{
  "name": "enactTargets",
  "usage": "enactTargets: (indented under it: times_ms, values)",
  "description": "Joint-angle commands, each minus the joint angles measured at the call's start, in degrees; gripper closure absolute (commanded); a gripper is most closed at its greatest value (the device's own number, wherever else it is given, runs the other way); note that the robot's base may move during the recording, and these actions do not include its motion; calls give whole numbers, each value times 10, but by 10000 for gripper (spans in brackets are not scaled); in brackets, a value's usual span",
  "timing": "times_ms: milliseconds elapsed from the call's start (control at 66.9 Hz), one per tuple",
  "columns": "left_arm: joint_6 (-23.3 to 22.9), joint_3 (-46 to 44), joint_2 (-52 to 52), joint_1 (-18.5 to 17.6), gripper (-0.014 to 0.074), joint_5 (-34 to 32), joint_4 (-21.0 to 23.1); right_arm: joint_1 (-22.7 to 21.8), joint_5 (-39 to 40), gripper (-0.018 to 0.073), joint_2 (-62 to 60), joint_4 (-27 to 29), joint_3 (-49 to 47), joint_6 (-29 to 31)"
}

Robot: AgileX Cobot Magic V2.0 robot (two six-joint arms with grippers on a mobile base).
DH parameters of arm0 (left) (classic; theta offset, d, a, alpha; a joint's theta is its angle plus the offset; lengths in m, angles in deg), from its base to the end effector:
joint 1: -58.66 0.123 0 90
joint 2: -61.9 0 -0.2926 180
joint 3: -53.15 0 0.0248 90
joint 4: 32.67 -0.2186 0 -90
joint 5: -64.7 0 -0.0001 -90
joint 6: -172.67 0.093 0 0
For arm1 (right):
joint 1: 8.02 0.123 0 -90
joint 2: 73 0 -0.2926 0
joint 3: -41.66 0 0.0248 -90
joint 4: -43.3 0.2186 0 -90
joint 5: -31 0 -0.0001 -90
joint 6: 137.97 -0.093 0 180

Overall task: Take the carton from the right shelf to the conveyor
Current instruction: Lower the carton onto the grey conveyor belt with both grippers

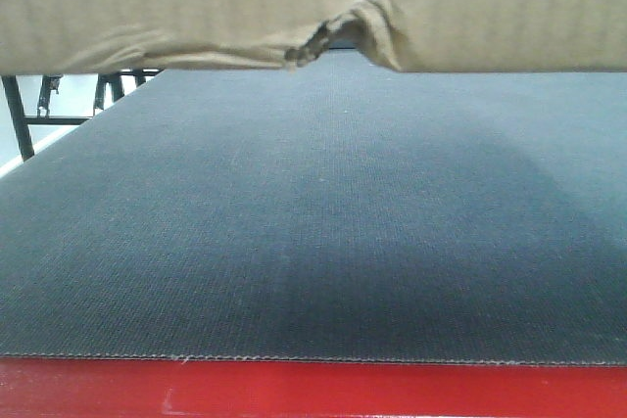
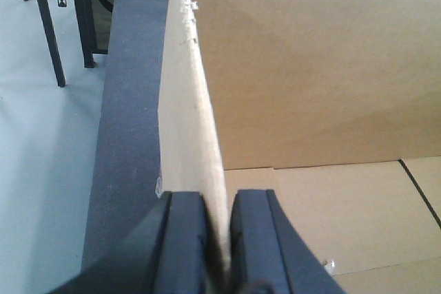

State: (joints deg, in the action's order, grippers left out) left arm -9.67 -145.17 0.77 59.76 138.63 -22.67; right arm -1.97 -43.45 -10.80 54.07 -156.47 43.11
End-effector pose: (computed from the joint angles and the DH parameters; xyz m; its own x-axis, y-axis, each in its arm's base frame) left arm 0.0714 -0.0142 0.5154 -0.4561 -0.0970 -0.8846 0.0899 0.9839 -0.1543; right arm 0.0761 0.0249 0.5127 -0.4789 -0.0190 -0.8777 -0.2461 0.9626 0.1135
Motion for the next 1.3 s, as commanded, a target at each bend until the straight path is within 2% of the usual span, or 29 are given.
enactTargets:
  times_ms: [0, 373, 478, 702, 852, 926, 1061, 1106, 1225, 1285]
  values:
    - [3, -4, 6, -1, 615, -40, 24, -1, 45, 634, -6, 4, -3, 6]
    - [3, -4, -10, -1, 615, -40, 31, -1, 45, 634, -5, 4, -3, 6]
    - [10, 0, -27, -1, 615, -40, 43, -1, 69, 634, -5, -16, 1, 6]
    - [23, 68, -34, -1, 615, -146, 91, -1, 147, 634, -6, -20, 69, -1]
    - [33, 126, -37, -1, 615, -216, 93, -1, 236, 634, -4, -20, 130, -1]
    - [36, 148, -42, -13, 615, -243, 93, -1, 269, 634, -4, -20, 162, -1]
    - [36, 159, -70, -70, 615, -290, 52, -1, 332, 634, -4, -20, 213, -1]
    - [33, 160, -85, -96, 615, -303, 23, -1, 353, 634, -4, -21, 230, -1]
    - [-36, 161, -124, -135, 615, -321, -65, -1, 401, 634, 0, -44, 262, -1]
    - [-51, 161, -139, -142, 615, -335, -81, -1, 421, 634, 4, -47, 276, -1]
